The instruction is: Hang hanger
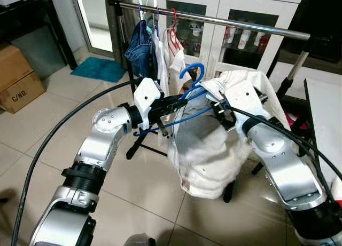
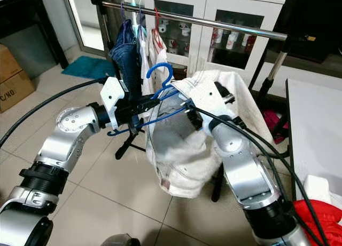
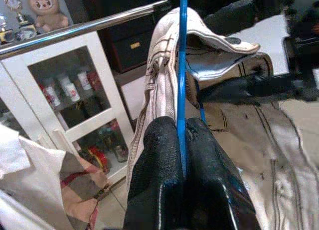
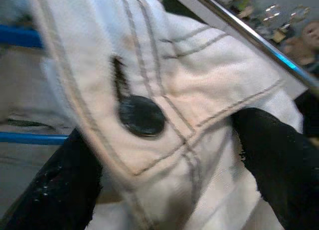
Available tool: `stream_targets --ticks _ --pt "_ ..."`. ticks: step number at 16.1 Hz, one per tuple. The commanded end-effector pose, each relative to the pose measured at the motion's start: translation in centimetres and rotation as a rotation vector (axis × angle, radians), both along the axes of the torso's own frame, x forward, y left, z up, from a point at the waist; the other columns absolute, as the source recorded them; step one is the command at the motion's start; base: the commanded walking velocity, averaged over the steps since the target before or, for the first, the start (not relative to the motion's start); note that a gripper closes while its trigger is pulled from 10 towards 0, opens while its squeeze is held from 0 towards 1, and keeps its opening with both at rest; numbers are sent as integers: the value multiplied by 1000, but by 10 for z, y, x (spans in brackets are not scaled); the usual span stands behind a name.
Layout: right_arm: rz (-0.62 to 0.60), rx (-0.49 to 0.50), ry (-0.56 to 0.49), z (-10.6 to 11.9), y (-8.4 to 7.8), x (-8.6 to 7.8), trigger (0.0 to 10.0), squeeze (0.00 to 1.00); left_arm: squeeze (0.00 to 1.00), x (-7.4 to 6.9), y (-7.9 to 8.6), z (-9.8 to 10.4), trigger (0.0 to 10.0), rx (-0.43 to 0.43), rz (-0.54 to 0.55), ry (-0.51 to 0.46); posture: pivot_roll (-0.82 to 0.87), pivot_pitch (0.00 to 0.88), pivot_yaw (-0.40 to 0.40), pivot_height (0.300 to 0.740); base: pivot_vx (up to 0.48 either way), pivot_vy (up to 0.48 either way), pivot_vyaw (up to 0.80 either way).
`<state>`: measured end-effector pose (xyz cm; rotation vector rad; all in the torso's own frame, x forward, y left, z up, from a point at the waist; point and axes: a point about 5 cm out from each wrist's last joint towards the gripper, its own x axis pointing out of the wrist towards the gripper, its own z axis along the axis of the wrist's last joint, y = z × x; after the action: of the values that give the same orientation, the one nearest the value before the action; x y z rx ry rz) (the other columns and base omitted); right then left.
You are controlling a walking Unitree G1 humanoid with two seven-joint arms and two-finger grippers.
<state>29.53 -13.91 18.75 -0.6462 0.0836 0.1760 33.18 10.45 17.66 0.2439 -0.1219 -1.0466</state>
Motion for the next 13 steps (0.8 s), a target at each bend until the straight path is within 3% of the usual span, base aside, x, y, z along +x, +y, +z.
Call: stream_targets --ticks 1,2,13 --pt "-24 -55 -21 0 -4 3 3608 0 0 -3 -1 15 0 -50 -27 -54 36 0 44 740 0 0 0" --pt "-36 -83 -29 -1 -7 4 0 0 0 -5 -2 17 0 -54 -35 -54 38 0 43 740 0 0 0" --pt "-21 -73 -65 1 -7 6 0 0 0 -10 2 16 0 -47 -26 -35 39 0 36 740 0 0 0"
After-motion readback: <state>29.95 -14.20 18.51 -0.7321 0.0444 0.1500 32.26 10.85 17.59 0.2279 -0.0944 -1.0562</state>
